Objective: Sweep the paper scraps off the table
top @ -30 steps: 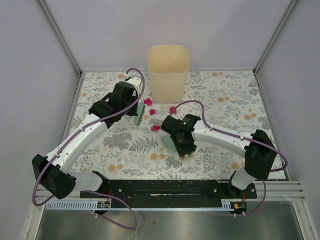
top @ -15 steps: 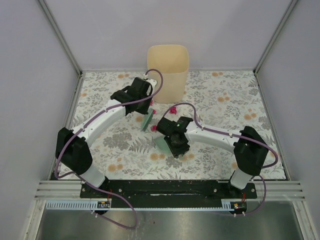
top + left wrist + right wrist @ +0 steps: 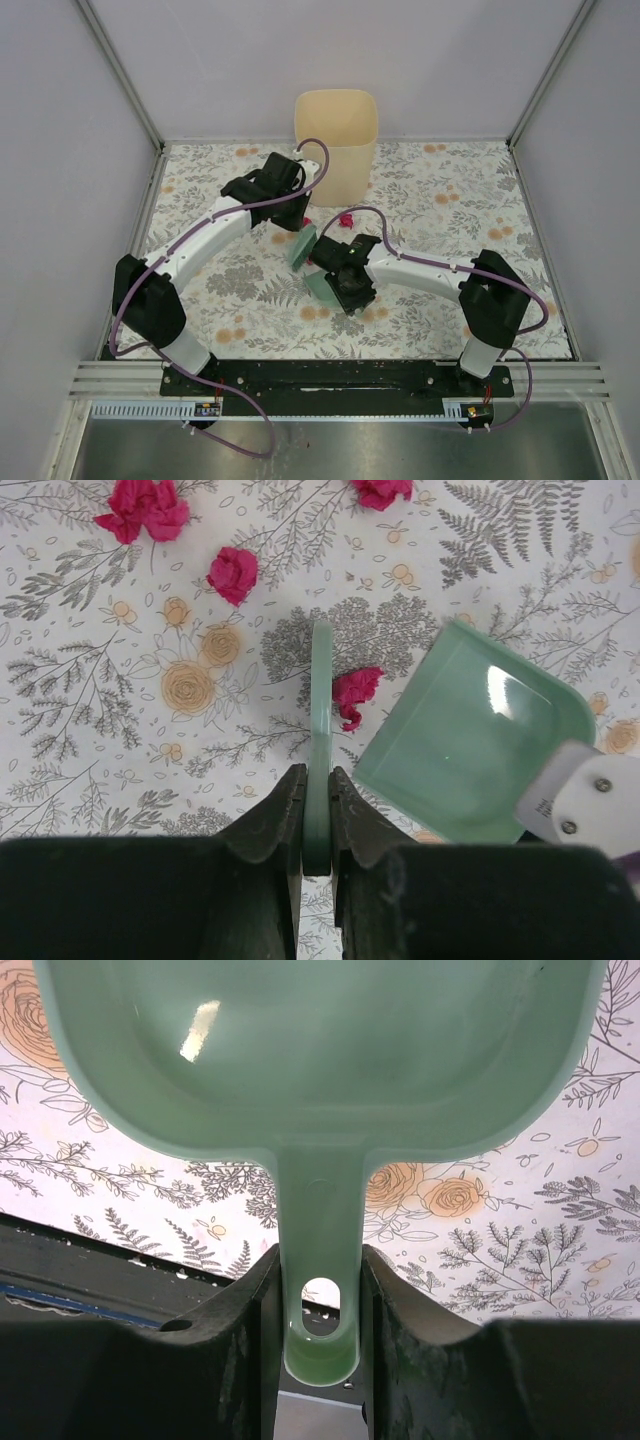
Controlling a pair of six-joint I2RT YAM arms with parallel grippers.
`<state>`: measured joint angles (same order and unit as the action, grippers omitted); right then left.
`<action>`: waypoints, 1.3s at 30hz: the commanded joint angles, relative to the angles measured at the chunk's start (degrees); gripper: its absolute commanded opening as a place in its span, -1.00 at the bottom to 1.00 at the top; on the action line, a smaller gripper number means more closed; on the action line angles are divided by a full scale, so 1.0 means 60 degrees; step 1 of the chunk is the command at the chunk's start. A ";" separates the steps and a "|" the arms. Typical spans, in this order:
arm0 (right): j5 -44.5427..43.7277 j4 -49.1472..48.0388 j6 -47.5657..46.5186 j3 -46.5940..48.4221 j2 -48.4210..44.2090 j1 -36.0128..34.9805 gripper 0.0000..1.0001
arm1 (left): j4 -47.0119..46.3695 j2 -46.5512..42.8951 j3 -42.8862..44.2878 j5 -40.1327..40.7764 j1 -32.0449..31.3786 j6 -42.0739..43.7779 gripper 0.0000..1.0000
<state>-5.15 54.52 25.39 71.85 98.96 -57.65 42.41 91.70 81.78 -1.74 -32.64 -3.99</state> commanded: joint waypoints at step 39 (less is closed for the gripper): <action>-0.1163 -0.0913 -0.0115 -0.0257 0.0221 -0.0089 -1.00 | 0.2027 0.1724 0.2660 -0.0501 -0.0506 0.1192 -1.00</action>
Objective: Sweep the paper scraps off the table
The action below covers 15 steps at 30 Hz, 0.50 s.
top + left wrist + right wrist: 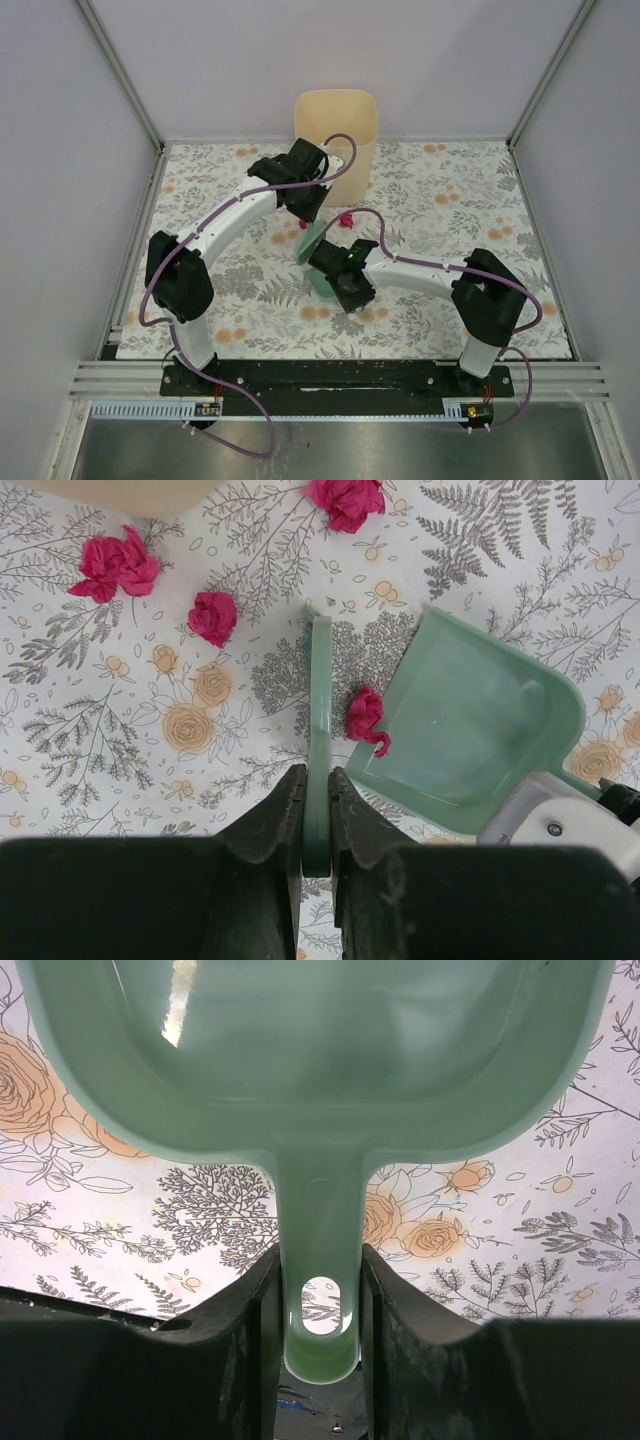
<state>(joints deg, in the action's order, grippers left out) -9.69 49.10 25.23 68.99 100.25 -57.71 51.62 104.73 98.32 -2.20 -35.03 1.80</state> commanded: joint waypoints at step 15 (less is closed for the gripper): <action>-0.0508 -0.0288 0.0028 -0.0058 -0.0126 -0.0078 -1.00 | 0.0801 -0.1458 -0.0582 -0.0806 -0.0622 -0.0154 -1.00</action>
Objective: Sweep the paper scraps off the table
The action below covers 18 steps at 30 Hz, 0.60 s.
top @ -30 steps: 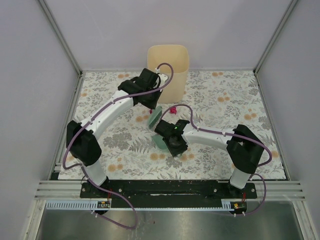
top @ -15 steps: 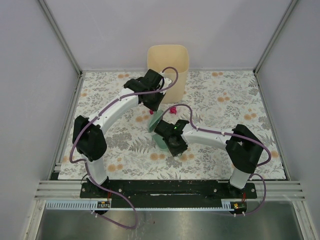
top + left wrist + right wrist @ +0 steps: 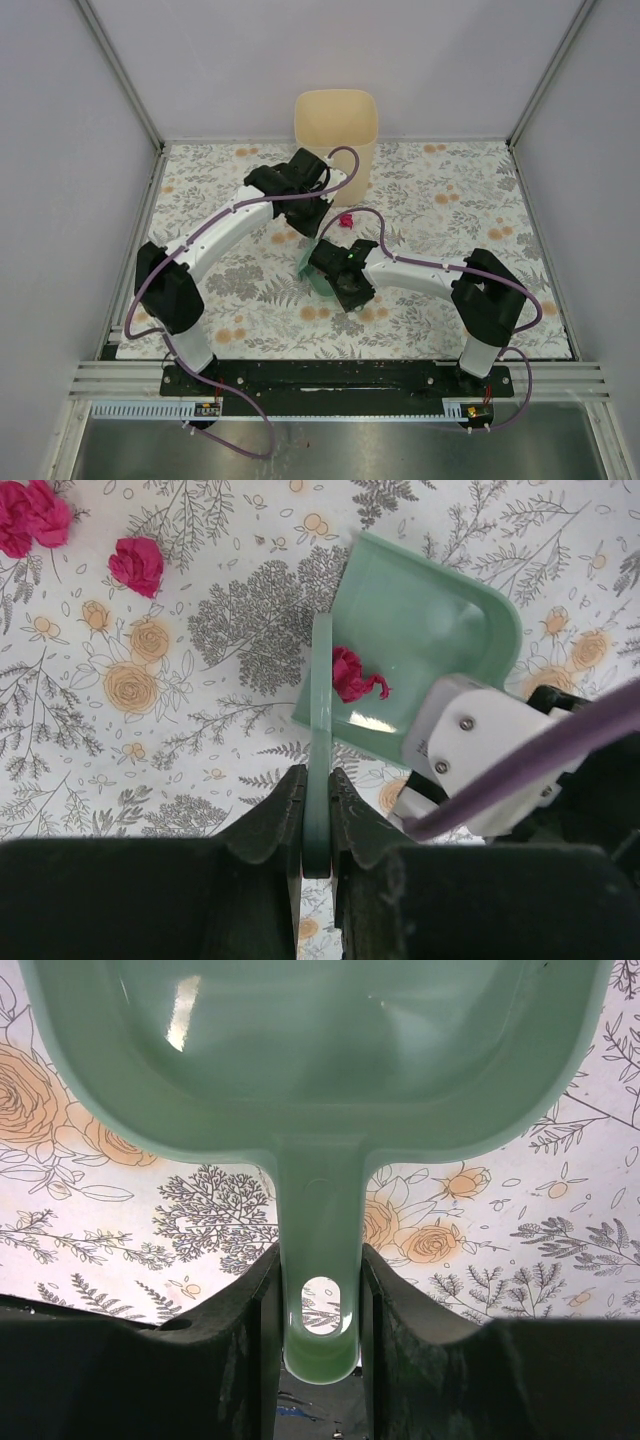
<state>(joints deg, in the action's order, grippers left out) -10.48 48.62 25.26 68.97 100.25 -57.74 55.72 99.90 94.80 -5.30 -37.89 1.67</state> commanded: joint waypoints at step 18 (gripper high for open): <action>-0.0977 -0.1496 0.0551 -0.1153 -0.0726 -0.0075 -1.00 | 0.0835 -0.2277 0.0459 0.2229 -0.0585 -0.1595 -1.00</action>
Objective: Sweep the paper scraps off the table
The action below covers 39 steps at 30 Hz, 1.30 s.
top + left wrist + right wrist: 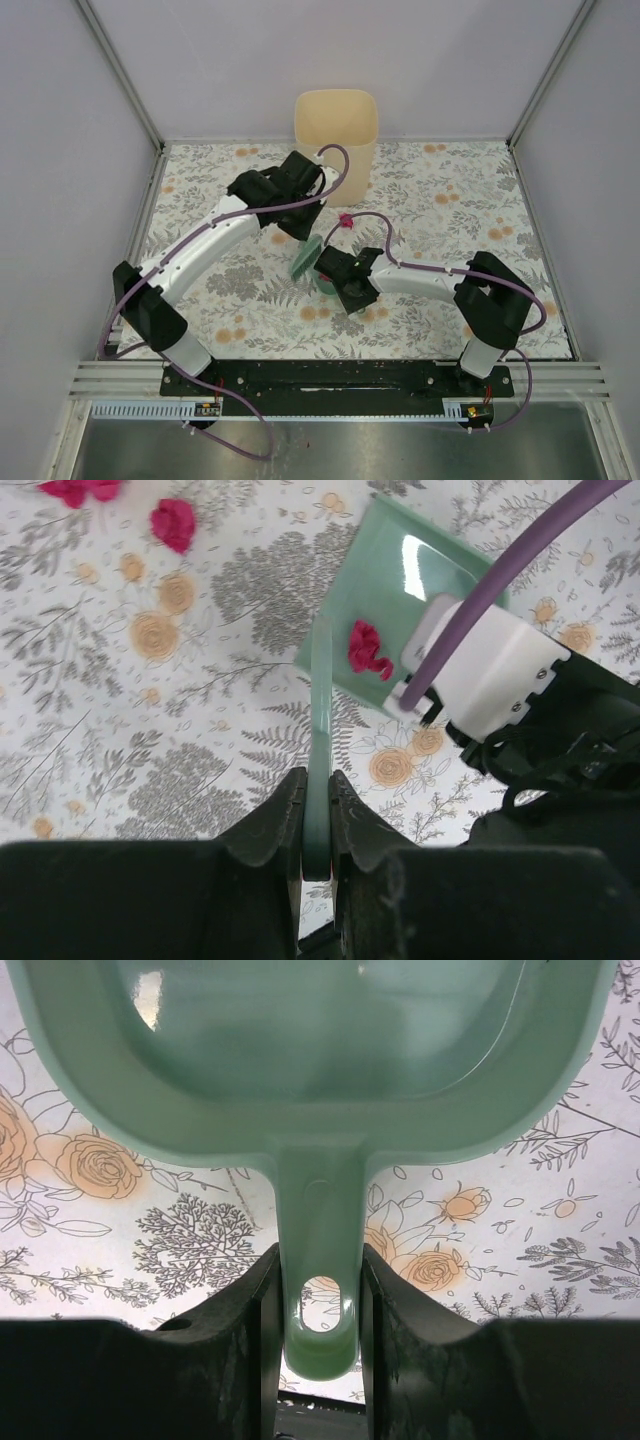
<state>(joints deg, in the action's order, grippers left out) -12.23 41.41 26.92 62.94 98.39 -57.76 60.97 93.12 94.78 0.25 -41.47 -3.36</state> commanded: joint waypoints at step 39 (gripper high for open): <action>-0.0980 0.3293 -0.0721 0.8550 0.2116 0.0177 -1.00 | -0.2091 -1.0861 -0.7169 0.3532 0.0042 -0.3424 -1.00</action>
<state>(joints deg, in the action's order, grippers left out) -17.32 57.30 24.62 105.65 109.56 -57.69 51.27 30.30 50.98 19.81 -41.41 -21.41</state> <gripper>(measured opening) 0.384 0.156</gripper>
